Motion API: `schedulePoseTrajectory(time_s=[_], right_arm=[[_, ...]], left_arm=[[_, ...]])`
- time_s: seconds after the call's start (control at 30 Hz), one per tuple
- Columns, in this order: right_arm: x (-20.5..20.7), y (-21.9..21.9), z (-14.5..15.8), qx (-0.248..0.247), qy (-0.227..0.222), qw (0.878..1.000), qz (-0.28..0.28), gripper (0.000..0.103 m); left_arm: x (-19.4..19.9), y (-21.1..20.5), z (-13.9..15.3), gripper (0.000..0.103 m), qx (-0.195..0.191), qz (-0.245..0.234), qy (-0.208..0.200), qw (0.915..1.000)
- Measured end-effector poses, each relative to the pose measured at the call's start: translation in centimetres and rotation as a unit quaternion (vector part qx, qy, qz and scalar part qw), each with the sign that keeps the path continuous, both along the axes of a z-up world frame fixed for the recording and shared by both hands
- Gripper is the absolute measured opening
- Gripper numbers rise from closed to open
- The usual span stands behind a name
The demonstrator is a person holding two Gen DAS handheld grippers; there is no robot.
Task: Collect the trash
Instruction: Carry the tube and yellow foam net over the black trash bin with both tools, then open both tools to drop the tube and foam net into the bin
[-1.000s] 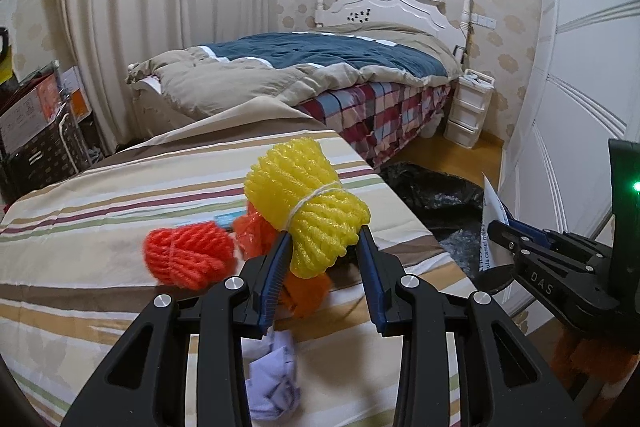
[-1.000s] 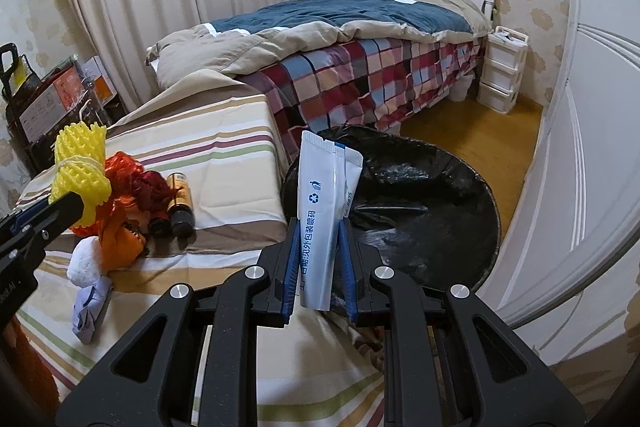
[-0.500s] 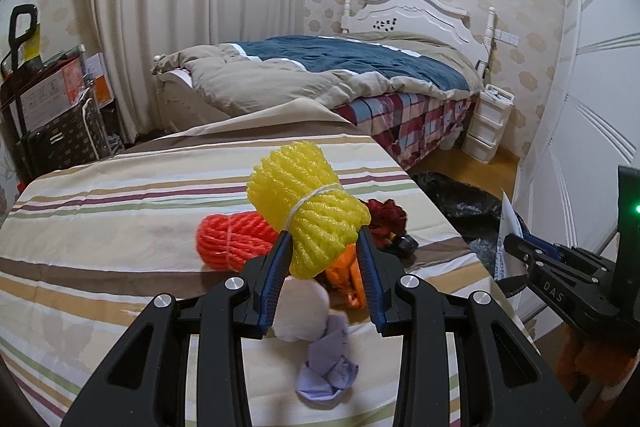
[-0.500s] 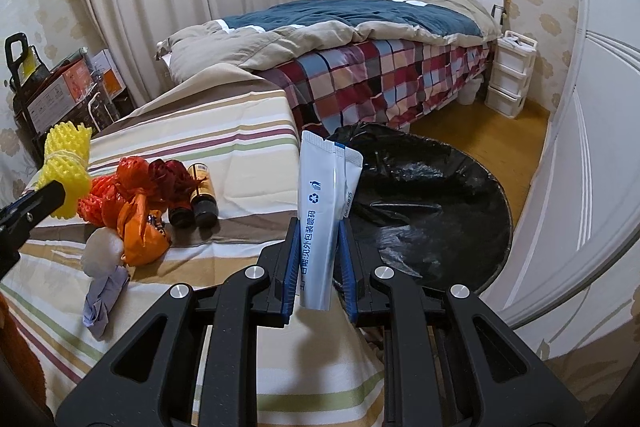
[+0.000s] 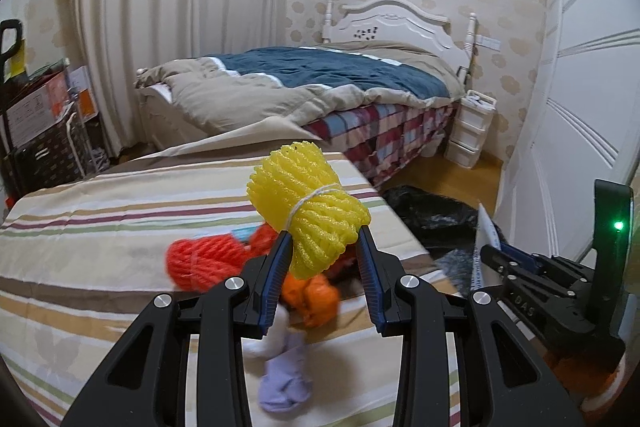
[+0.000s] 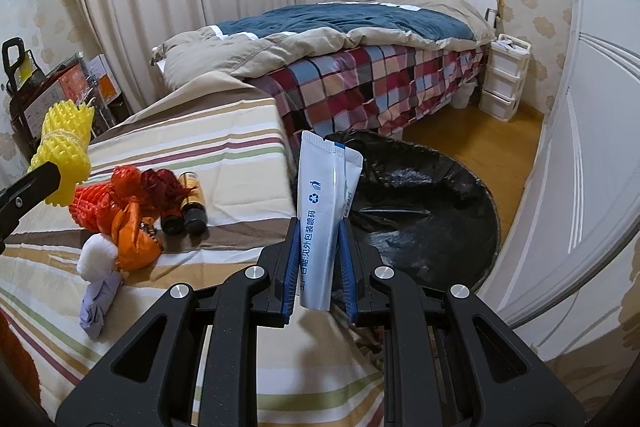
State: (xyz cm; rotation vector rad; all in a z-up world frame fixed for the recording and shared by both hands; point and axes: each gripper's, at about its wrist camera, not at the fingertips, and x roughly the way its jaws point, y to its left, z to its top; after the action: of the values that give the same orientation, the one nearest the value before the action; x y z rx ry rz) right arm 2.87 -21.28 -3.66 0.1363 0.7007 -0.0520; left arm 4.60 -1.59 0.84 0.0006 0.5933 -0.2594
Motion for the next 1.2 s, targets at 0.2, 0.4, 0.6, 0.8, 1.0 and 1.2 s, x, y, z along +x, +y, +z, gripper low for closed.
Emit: schedulePoseTrajectory(time_s=[0.2, 0.4, 0.6, 0.8, 1.0, 1.2], right_arm=[[0.4, -1.6, 0.1, -0.004, -0.001, 1.0, -0.013, 0.018], [1.1, -3.3, 0.2, -0.007, -0.002, 1.0, -0.025, 0.018], [2.3, -5.1, -0.3, -0.005, 0.002, 0.999, -0.037, 0.018], [3.4, -7.0, -1.0, -0.004, 0.009, 0.999, -0.05, 0.018], [4.6, -8.6, -1.8, -0.002, 0.018, 0.998, -0.058, 0.019], [5.5, -9.5, -2.9, 0.002, 0.029, 0.998, -0.063, 0.022]], left_arm=[[1.1, -2.8, -0.4, 0.036, 0.005, -0.028, 0.002, 0.9996], [2.7, -5.3, -1.6, 0.036, 0.011, -0.049, 0.019, 0.9985], [4.1, -7.6, -2.9, 0.036, 0.019, -0.062, 0.028, 0.9975], [5.9, -10.3, -4.1, 0.036, 0.027, -0.073, 0.043, 0.9961], [7.2, -13.3, -5.4, 0.036, 0.041, -0.086, 0.053, 0.994], [8.3, -14.7, -6.3, 0.036, 0.055, -0.091, 0.065, 0.9922]])
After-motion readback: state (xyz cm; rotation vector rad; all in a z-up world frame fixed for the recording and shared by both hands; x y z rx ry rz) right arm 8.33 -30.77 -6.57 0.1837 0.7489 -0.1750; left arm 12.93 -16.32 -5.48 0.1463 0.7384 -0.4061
